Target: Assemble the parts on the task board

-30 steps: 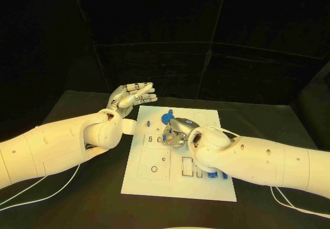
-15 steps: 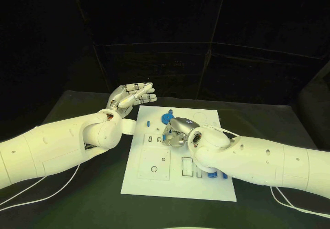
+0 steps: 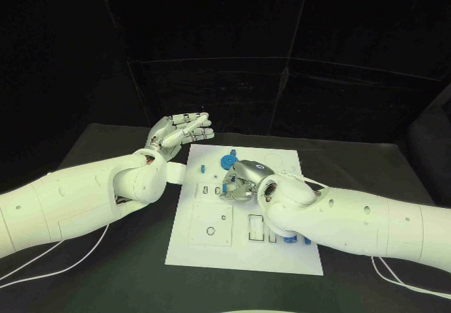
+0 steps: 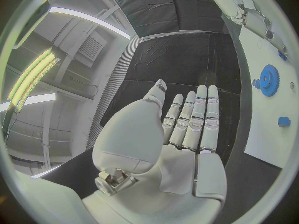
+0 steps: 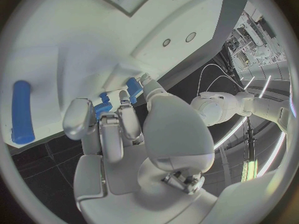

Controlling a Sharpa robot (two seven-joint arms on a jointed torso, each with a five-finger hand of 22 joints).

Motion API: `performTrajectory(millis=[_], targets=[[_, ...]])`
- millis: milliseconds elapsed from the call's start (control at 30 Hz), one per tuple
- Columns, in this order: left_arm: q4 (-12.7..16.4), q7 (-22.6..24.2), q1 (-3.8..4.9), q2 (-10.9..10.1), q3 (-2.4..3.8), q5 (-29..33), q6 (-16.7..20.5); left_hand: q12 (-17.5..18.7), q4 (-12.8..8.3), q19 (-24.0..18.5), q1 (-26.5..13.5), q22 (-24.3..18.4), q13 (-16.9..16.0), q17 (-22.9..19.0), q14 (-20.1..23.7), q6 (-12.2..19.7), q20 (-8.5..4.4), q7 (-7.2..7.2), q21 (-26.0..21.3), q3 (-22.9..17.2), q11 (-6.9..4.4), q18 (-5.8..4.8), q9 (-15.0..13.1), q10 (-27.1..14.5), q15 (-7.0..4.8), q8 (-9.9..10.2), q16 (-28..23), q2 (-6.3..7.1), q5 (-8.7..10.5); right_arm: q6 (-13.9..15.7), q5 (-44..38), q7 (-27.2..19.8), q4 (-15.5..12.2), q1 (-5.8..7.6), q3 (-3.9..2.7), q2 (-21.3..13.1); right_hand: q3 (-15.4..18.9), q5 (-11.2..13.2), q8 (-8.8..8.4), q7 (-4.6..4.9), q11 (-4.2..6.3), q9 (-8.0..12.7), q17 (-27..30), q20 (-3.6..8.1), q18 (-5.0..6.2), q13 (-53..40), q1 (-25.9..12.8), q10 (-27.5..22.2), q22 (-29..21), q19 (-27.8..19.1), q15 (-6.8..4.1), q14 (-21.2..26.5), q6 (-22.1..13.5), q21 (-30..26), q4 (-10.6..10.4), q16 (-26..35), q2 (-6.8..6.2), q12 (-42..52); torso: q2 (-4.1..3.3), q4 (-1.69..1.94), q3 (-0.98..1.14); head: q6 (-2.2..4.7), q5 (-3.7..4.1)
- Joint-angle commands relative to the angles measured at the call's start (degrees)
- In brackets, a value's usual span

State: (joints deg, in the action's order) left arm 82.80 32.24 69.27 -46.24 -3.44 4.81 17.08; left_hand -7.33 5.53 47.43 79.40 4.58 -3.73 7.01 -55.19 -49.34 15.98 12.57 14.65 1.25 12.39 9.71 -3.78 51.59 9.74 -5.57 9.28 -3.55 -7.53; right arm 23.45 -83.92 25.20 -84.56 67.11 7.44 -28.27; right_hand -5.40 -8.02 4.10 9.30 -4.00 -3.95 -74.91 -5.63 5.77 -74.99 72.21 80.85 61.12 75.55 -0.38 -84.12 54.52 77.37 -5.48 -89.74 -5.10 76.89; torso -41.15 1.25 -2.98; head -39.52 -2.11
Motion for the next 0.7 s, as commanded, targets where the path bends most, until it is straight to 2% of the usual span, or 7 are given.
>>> performTrajectory(millis=[33,200,367,500,567,633,700], targets=[[0.03,0.26,0.10,-0.01,0.05,-0.06,-0.74,-0.14,-0.10,0.40,-0.43,-0.13,0.05,0.09,-0.21,0.52,-0.14,2.75,-0.26,0.21,-0.05,0.71,0.03,-0.39,-0.02,0.33,-0.23,-0.06,0.12,4.34,-1.29,-1.28,-0.52,0.07,-0.01,-0.21,0.76,-0.01,-0.24,-0.01,-0.36,0.07,-14.46,-0.52,-0.40,-2.97,0.51,-0.21,-0.08,0.07,0.47,-5.73,-0.59,-0.36,-0.15,0.00,-0.45,-0.35,0.02,-0.01,0.04,0.06,0.04],[-0.11,0.08,0.10,0.04,0.05,-0.07,-0.83,-0.25,-0.20,0.56,-0.37,-0.15,0.04,0.14,-0.43,0.41,-0.18,2.68,-0.27,0.24,-0.11,0.74,0.01,-0.28,-0.09,0.26,-0.17,-0.09,0.10,5.96,-1.15,-5.66,-1.69,0.05,-0.05,-1.69,2.38,-0.19,-0.32,0.33,-0.66,0.10,-14.56,-0.75,-0.40,-2.61,1.34,-0.57,-0.13,0.07,0.71,-5.76,-1.74,-0.42,-1.14,-0.04,-0.63,-0.75,0.08,-0.03,0.09,0.24,-0.05],[-0.33,-0.97,0.09,-0.12,0.05,-0.57,-1.14,-1.32,-1.12,6.57,0.29,0.93,-0.07,2.11,-7.85,-1.03,-2.16,1.56,2.53,0.11,-1.43,0.85,-0.10,1.55,-2.17,-0.47,3.05,-0.49,0.07,5.20,2.53,-15.75,-3.74,0.42,-0.25,-4.95,3.03,-0.19,-0.12,0.43,-0.77,0.02,-13.38,-0.89,-0.10,-2.51,2.22,-0.71,-1.69,-0.75,0.85,-5.47,-2.07,-1.17,-1.82,0.45,0.06,-0.85,0.26,0.01,-0.01,0.47,0.14],[-0.29,-3.68,0.10,-0.62,0.05,-2.87,-2.16,-3.70,-1.05,11.80,0.11,2.09,-0.94,4.90,-14.73,-4.20,-4.44,-0.22,5.23,-0.04,-3.73,1.00,-0.31,7.84,-4.71,-1.67,6.10,-0.92,0.11,1.40,10.26,-24.66,-5.34,2.10,-1.10,-8.53,3.78,-0.37,0.00,0.45,-0.75,-0.02,-7.81,-0.90,1.15,1.01,3.90,-3.63,-8.60,-4.47,0.81,-4.01,-2.50,-4.83,-1.97,3.01,1.04,-4.88,0.25,0.02,-0.02,0.89,0.09],[-0.23,-5.73,0.13,-0.81,0.05,-4.80,-2.57,-4.74,-0.60,15.57,-0.17,3.21,-1.59,7.31,-20.04,-6.35,-6.22,-1.45,7.57,-0.09,-5.30,0.99,-0.39,11.97,-6.51,-2.31,9.04,-1.03,0.13,-1.36,14.71,-27.28,-5.90,3.16,-1.35,-10.29,4.12,-0.86,0.16,0.38,-0.65,-0.07,-5.75,-0.84,1.65,2.32,5.13,-4.58,-11.68,-6.09,0.68,-3.48,-2.48,-6.66,-1.65,4.15,1.49,-6.35,0.19,0.08,0.03,0.96,0.01],[-0.18,-9.17,0.22,-1.07,0.05,-7.68,-3.51,-5.70,-0.20,19.90,-0.21,4.79,-2.32,10.54,-26.29,-8.18,-8.15,-2.91,10.72,-0.16,-7.05,0.98,-0.45,16.28,-8.50,-2.71,13.40,-0.90,0.14,-5.42,21.80,-29.23,-6.12,4.66,-1.52,-12.21,4.29,-1.08,0.73,-0.02,-0.41,-0.24,-3.23,-0.54,2.26,3.51,6.66,-4.99,-15.31,-7.84,0.29,-2.83,-1.56,-8.97,-1.06,5.70,2.28,-7.61,0.35,0.16,0.13,0.97,-0.01],[-0.16,-12.77,0.40,-1.34,0.05,-11.21,-4.38,-6.44,0.23,22.77,-0.26,6.31,-3.06,14.40,-29.87,-10.04,-9.60,-4.22,13.50,-0.14,-8.34,0.91,-0.67,19.54,-9.99,-3.17,18.05,-0.61,0.16,-9.26,30.19,-30.30,-5.91,5.94,-1.61,-13.84,3.55,-1.40,1.28,-0.24,0.06,-0.40,-0.17,-0.29,2.93,5.59,8.67,-6.24,-19.22,-9.71,0.03,-2.02,-0.47,-11.33,-0.07,7.56,3.33,-10.04,0.52,0.18,0.22,0.86,-0.01]])
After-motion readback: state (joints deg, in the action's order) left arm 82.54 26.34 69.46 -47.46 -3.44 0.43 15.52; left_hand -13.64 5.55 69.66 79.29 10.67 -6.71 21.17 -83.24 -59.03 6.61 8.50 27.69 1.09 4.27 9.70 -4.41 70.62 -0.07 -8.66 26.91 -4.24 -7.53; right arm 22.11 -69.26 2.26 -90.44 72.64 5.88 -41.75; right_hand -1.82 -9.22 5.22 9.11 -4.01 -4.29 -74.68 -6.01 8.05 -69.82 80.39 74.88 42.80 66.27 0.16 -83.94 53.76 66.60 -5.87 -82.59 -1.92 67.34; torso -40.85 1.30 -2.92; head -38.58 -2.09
